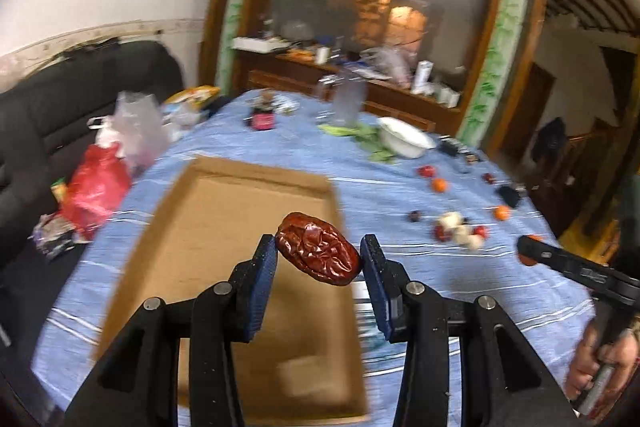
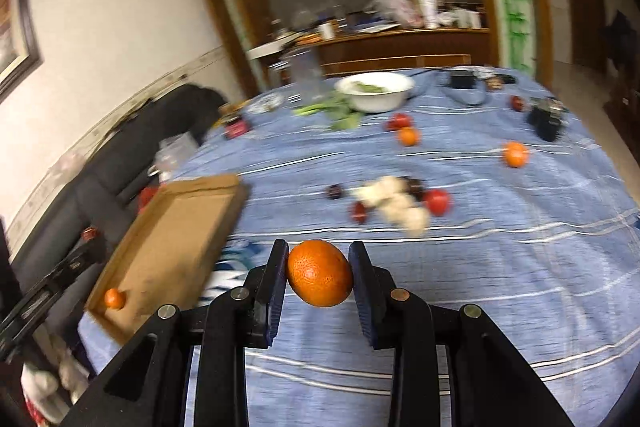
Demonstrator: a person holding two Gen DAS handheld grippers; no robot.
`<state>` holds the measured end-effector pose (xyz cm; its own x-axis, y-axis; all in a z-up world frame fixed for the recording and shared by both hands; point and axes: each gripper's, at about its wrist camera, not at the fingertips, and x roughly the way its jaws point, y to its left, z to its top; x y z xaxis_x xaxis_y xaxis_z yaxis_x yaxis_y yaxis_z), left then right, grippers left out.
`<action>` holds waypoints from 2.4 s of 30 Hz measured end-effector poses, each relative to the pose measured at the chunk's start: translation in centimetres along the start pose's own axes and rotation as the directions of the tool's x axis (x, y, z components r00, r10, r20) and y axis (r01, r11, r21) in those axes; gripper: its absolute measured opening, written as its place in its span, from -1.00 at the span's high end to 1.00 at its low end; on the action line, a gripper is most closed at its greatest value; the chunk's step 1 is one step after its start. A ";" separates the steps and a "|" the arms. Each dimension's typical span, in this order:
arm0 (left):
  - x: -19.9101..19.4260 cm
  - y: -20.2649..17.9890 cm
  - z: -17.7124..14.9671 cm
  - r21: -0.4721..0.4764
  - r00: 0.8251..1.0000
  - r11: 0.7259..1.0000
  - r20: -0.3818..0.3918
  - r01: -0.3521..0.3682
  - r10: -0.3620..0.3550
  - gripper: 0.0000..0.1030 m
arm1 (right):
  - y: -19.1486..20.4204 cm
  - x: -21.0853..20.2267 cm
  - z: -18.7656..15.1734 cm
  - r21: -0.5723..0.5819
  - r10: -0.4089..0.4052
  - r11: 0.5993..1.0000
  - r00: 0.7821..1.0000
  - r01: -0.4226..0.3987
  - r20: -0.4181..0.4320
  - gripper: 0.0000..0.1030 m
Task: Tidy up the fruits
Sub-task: 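Carry the orange and red date into the box and release both, then grasp the red tomato with the right gripper while the left gripper grasps a red date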
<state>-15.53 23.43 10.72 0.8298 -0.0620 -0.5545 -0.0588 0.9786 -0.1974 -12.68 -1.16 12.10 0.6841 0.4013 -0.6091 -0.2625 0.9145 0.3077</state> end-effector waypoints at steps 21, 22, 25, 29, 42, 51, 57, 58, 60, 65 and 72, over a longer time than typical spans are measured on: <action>8.2 9.0 -0.7 0.040 0.932 0.975 -0.286 -0.220 0.222 0.18 | 17.1 14.5 -4.6 -0.254 0.129 0.943 0.938 -0.217 -0.323 0.33; 8.2 9.1 -0.8 0.039 0.931 0.975 -0.291 -0.220 0.222 0.18 | 17.1 14.8 -4.8 -0.260 0.120 0.942 0.937 -0.212 -0.328 0.33; 8.2 9.2 -1.0 0.037 0.928 0.975 -0.302 -0.218 0.219 0.18 | 17.2 15.4 -5.2 -0.267 0.108 0.941 0.934 -0.207 -0.342 0.33; 7.9 9.1 -1.2 0.029 0.925 0.976 -0.312 -0.218 0.216 0.16 | 17.5 15.7 -5.8 -0.289 0.093 0.936 0.935 -0.200 -0.343 0.32; -1.6 5.6 1.6 0.008 0.980 0.991 -0.152 -0.131 0.131 -0.13 | 16.5 8.5 -3.9 -0.309 0.112 0.936 0.974 -0.170 -0.195 0.04; -16.4 -1.9 8.4 0.192 0.994 0.981 0.110 -0.017 -0.004 -0.53 | 10.0 -7.3 5.4 -0.261 -0.052 0.962 0.991 0.084 0.127 0.04; -22.5 -5.9 15.3 0.274 0.982 0.961 0.190 -0.038 -0.015 -0.62 | 6.3 -21.7 12.9 -0.142 -0.246 0.943 0.918 0.301 0.311 -0.06; -22.8 -6.4 16.3 0.276 0.980 0.960 0.199 -0.044 -0.012 -0.65 | 5.9 -23.8 14.0 -0.126 -0.279 0.933 0.899 0.337 0.338 -0.13; -22.7 -7.6 18.5 0.271 0.976 0.961 0.218 -0.056 -0.005 -0.68 | 5.2 -27.8 16.2 -0.092 -0.343 0.908 0.852 0.408 0.396 -0.22; -17.6 -11.2 20.6 0.273 0.985 0.962 0.170 -0.008 -0.040 -0.73 | 2.6 -30.4 18.8 -0.009 -0.412 0.891 0.817 0.453 0.403 -0.30; -3.5 -15.2 15.8 0.233 0.977 0.955 -0.148 0.183 -0.151 -0.72 | -4.5 -21.0 15.8 0.009 -0.395 0.916 0.901 0.400 0.181 -0.30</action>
<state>-8.82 11.88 28.44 0.7377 -0.2372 -0.6320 0.2247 0.9691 -0.1015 -15.13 -14.52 35.06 0.8432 -0.0091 -0.5376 0.0391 0.9982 0.0445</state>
